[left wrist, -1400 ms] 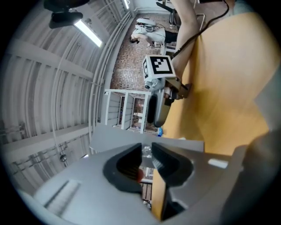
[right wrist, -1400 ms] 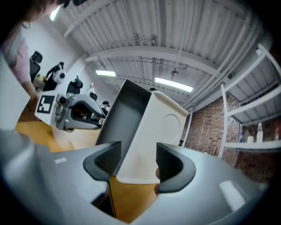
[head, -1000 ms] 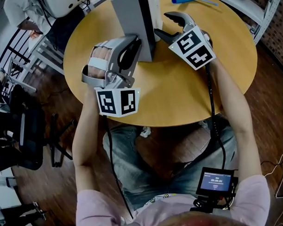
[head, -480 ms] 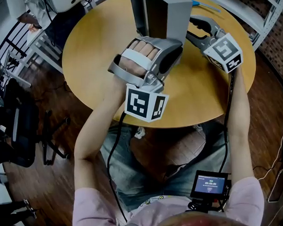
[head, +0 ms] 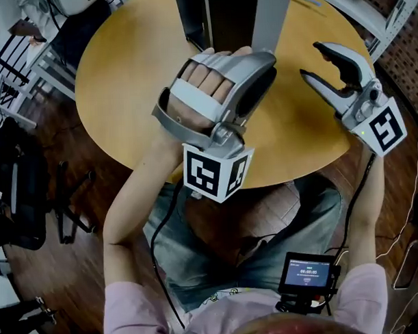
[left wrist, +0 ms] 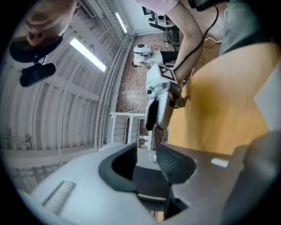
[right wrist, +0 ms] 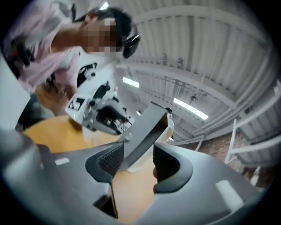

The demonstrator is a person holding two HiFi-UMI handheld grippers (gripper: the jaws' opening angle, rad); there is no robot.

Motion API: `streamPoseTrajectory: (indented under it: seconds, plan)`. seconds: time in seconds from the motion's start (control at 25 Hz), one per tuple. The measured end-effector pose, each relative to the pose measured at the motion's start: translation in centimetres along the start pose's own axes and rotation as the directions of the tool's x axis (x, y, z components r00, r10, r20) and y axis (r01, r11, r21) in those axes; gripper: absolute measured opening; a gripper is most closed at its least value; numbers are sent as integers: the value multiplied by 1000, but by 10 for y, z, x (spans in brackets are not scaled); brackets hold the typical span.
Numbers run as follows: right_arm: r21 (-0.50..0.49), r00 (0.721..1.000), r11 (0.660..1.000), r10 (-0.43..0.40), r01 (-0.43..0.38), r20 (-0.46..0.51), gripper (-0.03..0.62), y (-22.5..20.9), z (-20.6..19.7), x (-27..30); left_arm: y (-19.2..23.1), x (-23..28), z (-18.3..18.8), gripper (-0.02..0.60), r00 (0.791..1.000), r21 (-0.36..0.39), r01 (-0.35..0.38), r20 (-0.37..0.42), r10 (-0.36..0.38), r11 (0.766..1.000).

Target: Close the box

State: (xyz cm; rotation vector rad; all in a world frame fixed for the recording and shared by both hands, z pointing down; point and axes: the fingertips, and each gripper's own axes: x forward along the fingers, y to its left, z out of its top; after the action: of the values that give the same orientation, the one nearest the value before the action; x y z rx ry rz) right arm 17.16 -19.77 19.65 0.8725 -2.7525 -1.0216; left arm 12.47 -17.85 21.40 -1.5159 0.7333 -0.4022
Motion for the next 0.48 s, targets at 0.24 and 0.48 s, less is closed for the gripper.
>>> streamPoseTrajectory:
  seconds: [0.24,0.48]
  plan:
    - [-689,921,723,-230,-54,-314,117,38,-20,43,73,-57,-32,141,958,-302,-255,53,283,919]
    - [-669,886,737,-246,-93,-394,115,28,-14,49,97,-73,-120,72,917,-563,-356,-58,394,746]
